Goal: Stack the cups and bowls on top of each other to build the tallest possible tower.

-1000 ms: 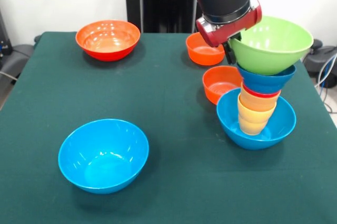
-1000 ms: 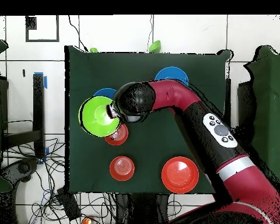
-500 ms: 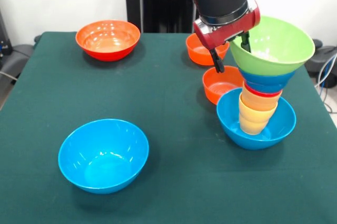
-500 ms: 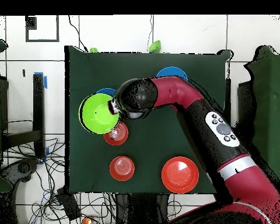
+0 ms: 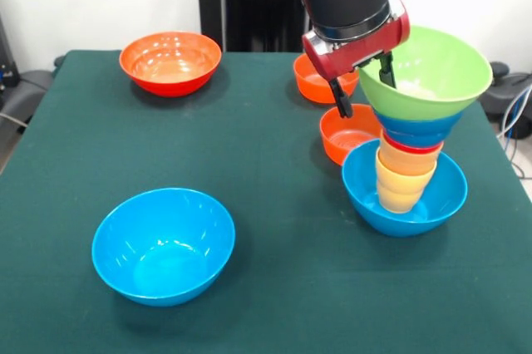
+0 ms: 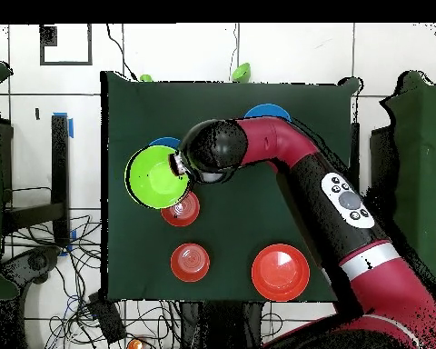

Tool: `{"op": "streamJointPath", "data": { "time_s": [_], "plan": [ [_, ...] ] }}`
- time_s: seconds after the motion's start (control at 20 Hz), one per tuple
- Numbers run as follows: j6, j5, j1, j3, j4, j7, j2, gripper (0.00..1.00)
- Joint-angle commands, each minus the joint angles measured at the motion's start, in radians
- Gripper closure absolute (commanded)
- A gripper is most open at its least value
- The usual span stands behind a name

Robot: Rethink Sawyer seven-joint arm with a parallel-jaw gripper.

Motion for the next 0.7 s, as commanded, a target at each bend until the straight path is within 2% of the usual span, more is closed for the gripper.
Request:
{"op": "streamJointPath", "data": {
  "time_s": [0.05,0.25,0.35,0.4,0.45,0.6,0.7],
  "plan": [
    [-0.058,-0.048,0.017,-0.043,-0.038,-0.068,0.040,0.00],
    [-0.028,-0.033,0.018,-0.037,-0.033,-0.066,0.017,0.00],
    [0.037,0.017,0.003,-0.019,0.015,-0.043,-0.069,0.00],
    [0.082,0.062,-0.013,0.001,0.047,-0.027,-0.128,0.00],
    [0.112,0.088,-0.020,0.011,0.059,-0.026,-0.153,0.00],
    [0.216,0.170,-0.034,0.029,0.079,-0.023,-0.207,0.00],
    [0.220,0.178,-0.035,0.026,0.083,-0.030,-0.211,0.00]
  ]
}}
